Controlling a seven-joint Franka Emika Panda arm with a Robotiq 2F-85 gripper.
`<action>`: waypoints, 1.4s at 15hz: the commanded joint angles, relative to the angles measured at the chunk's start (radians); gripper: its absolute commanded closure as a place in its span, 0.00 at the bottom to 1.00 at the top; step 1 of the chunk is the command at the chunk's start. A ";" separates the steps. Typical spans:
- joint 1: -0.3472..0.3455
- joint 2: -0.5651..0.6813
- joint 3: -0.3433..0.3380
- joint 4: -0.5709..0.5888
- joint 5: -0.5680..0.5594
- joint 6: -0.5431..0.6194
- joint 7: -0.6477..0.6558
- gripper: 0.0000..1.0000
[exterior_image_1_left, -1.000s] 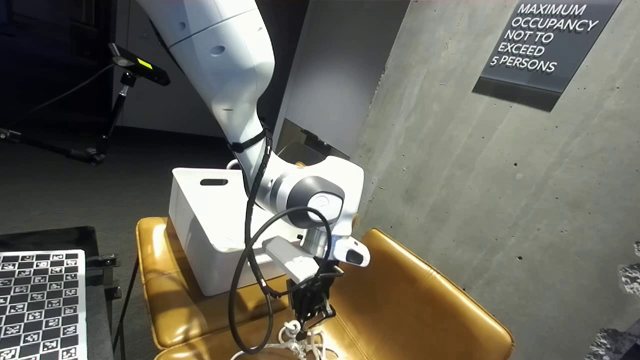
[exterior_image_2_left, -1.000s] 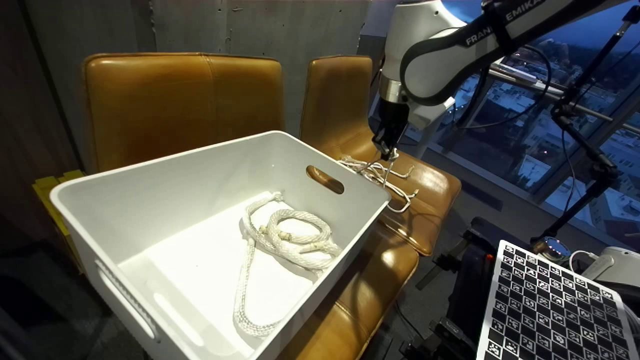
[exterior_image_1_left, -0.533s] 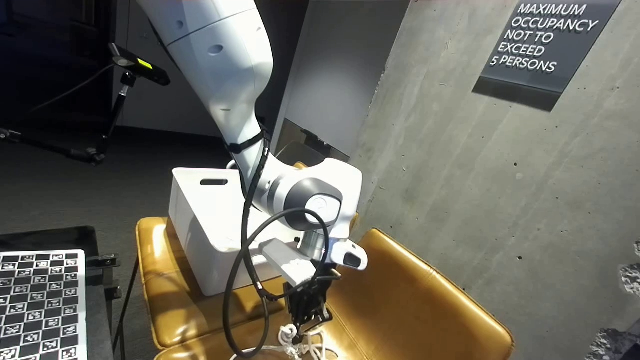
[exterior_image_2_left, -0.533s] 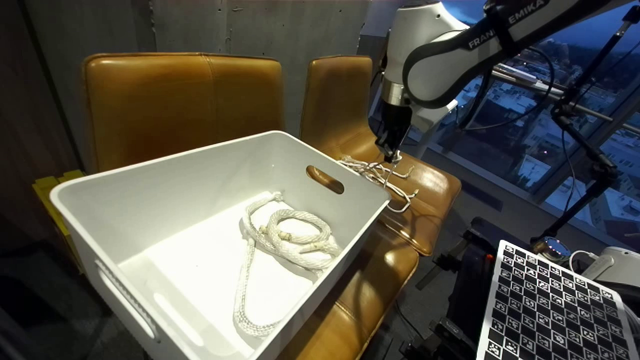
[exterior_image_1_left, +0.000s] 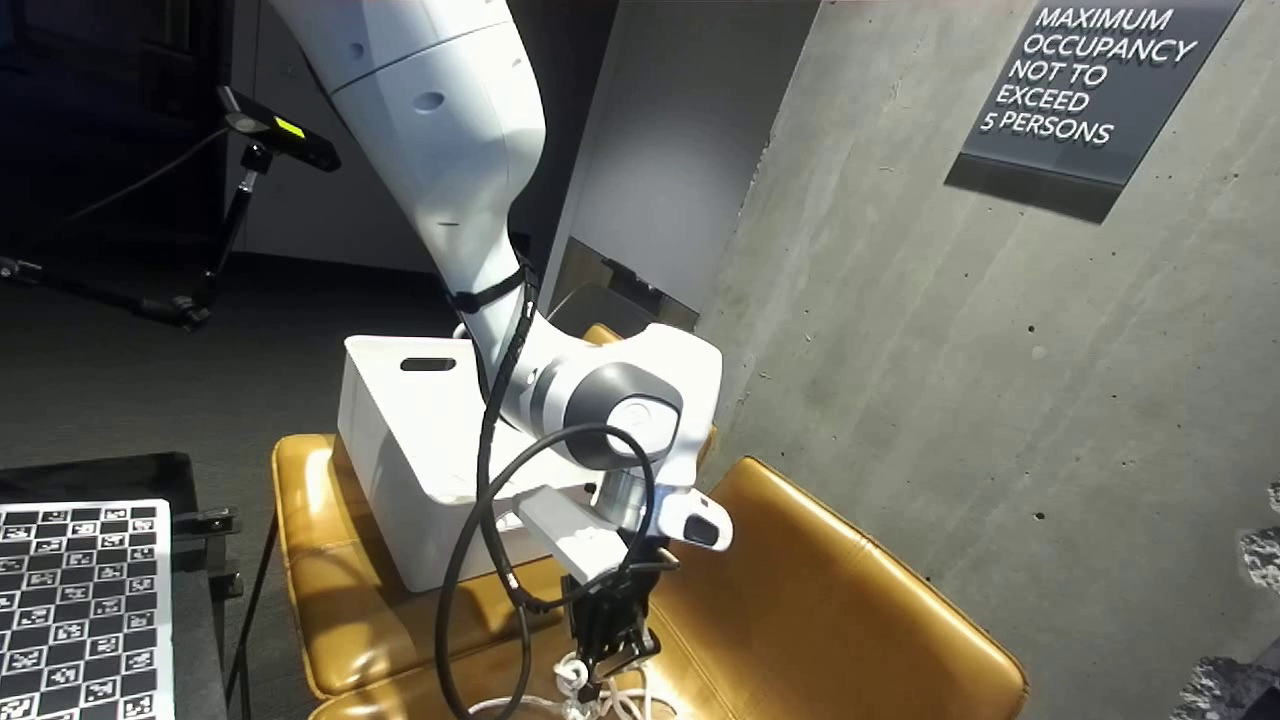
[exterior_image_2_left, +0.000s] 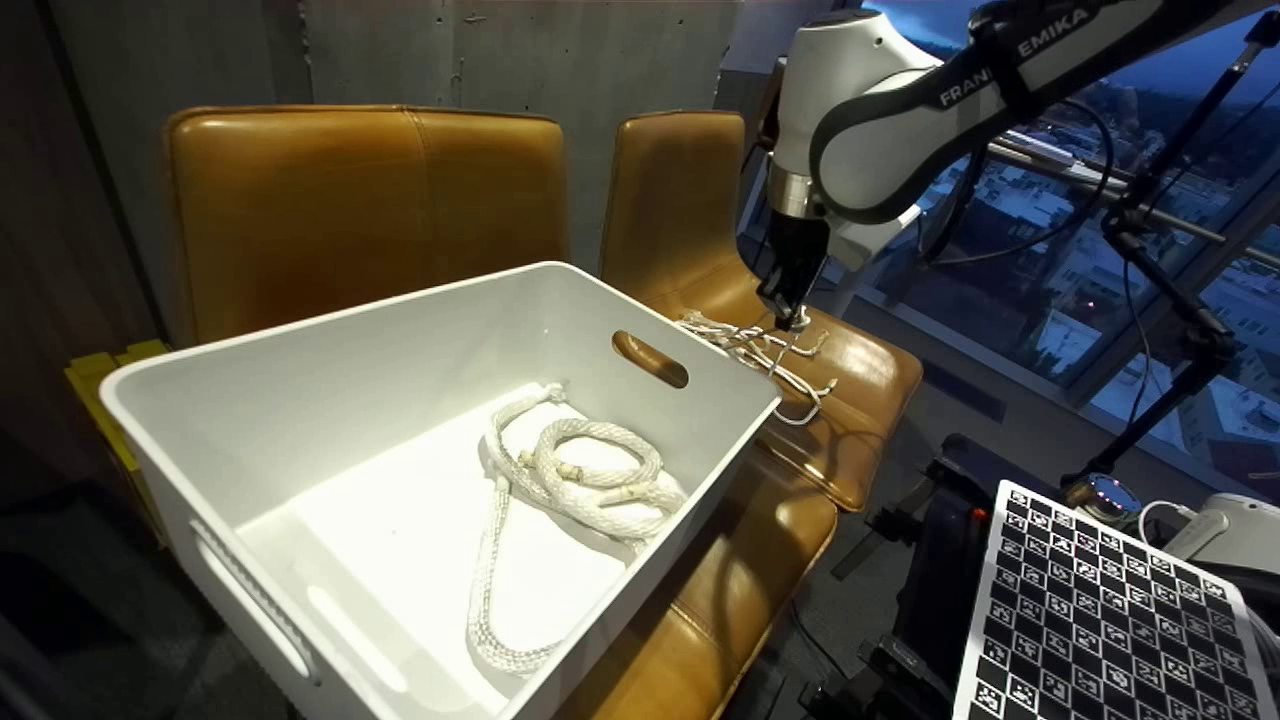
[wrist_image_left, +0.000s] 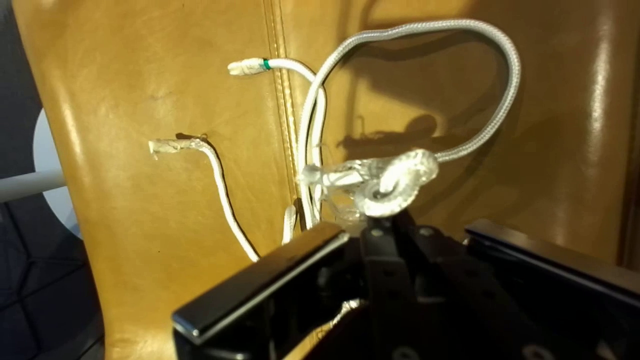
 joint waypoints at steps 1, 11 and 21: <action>0.005 -0.021 -0.010 -0.031 -0.037 -0.001 0.021 1.00; -0.002 -0.003 -0.024 -0.052 -0.048 0.003 0.019 1.00; -0.030 0.069 -0.025 -0.088 -0.065 0.110 -0.007 0.38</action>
